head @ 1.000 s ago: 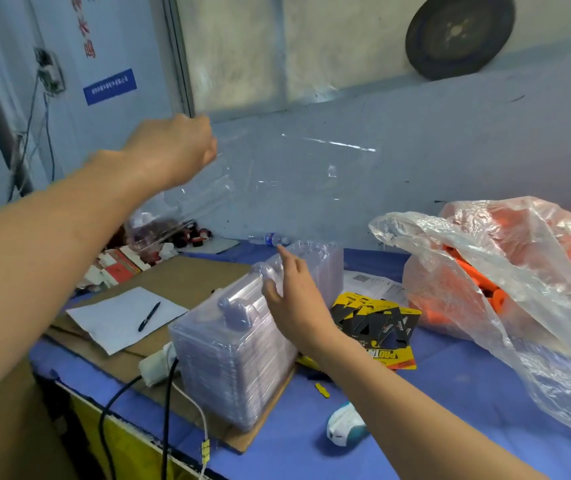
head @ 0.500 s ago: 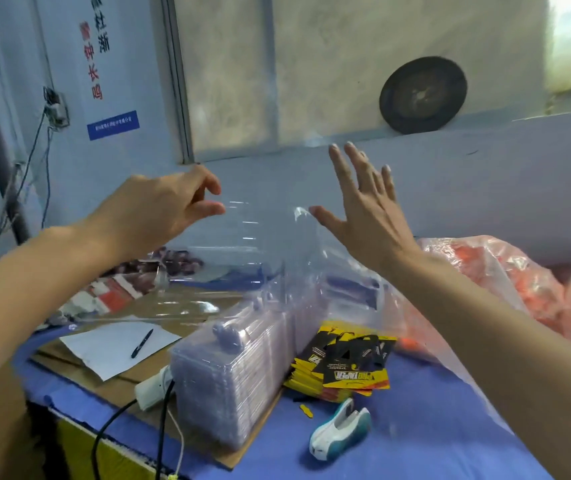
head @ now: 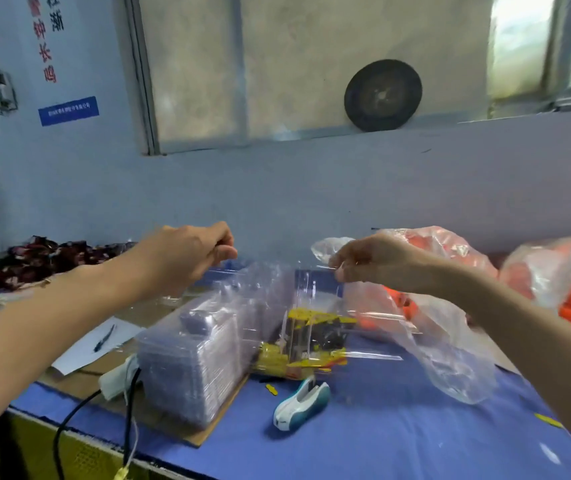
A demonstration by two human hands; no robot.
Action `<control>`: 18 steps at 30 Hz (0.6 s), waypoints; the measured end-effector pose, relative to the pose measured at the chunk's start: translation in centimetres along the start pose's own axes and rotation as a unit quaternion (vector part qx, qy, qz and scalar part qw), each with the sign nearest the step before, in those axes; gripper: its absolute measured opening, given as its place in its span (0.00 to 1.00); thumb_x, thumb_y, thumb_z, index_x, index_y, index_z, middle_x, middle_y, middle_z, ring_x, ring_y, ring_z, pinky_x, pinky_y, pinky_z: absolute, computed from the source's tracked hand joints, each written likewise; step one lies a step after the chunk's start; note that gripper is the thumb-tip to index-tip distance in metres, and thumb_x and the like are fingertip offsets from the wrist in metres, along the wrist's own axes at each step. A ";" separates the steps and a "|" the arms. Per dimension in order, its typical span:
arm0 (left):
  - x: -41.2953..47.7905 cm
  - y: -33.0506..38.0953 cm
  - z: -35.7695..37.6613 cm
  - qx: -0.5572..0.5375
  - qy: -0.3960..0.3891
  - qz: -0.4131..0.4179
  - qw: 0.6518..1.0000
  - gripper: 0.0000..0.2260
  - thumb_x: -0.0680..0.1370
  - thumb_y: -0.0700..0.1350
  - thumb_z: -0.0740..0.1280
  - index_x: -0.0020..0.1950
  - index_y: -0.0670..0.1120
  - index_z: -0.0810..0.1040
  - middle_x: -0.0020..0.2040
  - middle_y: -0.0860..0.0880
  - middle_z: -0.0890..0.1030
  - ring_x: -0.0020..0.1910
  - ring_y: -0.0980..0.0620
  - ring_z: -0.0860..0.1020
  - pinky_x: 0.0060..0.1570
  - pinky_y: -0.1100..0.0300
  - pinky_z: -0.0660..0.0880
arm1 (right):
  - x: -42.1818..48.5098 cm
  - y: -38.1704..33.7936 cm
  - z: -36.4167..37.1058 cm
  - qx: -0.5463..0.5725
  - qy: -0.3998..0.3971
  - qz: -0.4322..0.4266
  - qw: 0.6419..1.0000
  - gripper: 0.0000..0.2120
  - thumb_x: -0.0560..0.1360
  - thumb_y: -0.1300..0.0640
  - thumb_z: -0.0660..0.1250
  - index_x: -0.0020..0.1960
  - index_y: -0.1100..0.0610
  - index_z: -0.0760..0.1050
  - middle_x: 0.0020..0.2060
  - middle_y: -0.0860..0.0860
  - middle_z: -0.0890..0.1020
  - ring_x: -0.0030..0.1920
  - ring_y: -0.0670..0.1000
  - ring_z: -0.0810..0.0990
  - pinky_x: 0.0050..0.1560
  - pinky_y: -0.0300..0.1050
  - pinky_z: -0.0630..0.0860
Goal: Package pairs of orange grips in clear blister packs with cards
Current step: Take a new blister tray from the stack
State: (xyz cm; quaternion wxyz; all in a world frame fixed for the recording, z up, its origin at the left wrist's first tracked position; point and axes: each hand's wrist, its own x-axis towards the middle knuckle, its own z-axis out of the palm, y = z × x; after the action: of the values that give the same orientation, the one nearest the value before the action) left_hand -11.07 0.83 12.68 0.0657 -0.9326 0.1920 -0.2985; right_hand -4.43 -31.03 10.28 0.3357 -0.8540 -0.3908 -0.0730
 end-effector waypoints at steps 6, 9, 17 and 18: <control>1.3 4.8 4.6 -0.050 -0.024 -0.009 0.998 0.03 0.83 0.48 0.59 0.51 0.52 0.70 0.39 0.62 0.75 0.41 0.50 0.78 0.41 0.56 0.67 | -4.3 2.3 -2.5 -0.076 -0.071 0.096 0.990 0.04 0.77 0.52 0.69 0.45 0.44 0.81 0.30 0.37 0.80 0.30 0.37 0.74 0.38 0.33 0.73; 2.2 9.1 7.7 -0.079 -0.038 0.000 0.996 0.04 0.83 0.45 0.58 0.49 0.52 0.70 0.44 0.53 0.79 0.47 0.40 0.80 0.40 0.53 0.68 | -7.8 4.9 -3.0 -0.086 -0.097 0.138 0.982 0.09 0.79 0.59 0.66 0.49 0.47 0.82 0.30 0.37 0.80 0.31 0.38 0.73 0.36 0.30 0.70; 4.4 21.5 20.3 -0.179 -0.153 0.007 0.972 0.11 0.85 0.52 0.53 0.47 0.48 0.67 0.51 0.41 0.80 0.50 0.36 0.78 0.40 0.50 0.67 | -18.0 15.1 -1.8 -0.102 -0.082 0.267 0.955 0.11 0.81 0.62 0.62 0.58 0.56 0.82 0.34 0.44 0.77 0.33 0.40 0.71 0.37 0.28 0.69; 4.6 22.7 22.0 -0.178 -0.164 0.003 0.970 0.11 0.85 0.52 0.54 0.49 0.47 0.68 0.53 0.41 0.81 0.51 0.35 0.78 0.41 0.49 0.68 | -19.0 16.5 -1.4 -0.096 -0.080 0.281 0.951 0.11 0.81 0.61 0.62 0.58 0.55 0.81 0.35 0.45 0.77 0.33 0.40 0.72 0.37 0.28 0.69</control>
State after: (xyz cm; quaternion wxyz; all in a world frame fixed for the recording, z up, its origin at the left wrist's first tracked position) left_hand -2.05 -21.67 -8.09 -0.0702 -0.9650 0.2311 -0.1019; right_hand -5.43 -51.45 -4.52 0.2264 -0.9606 -0.1517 0.0557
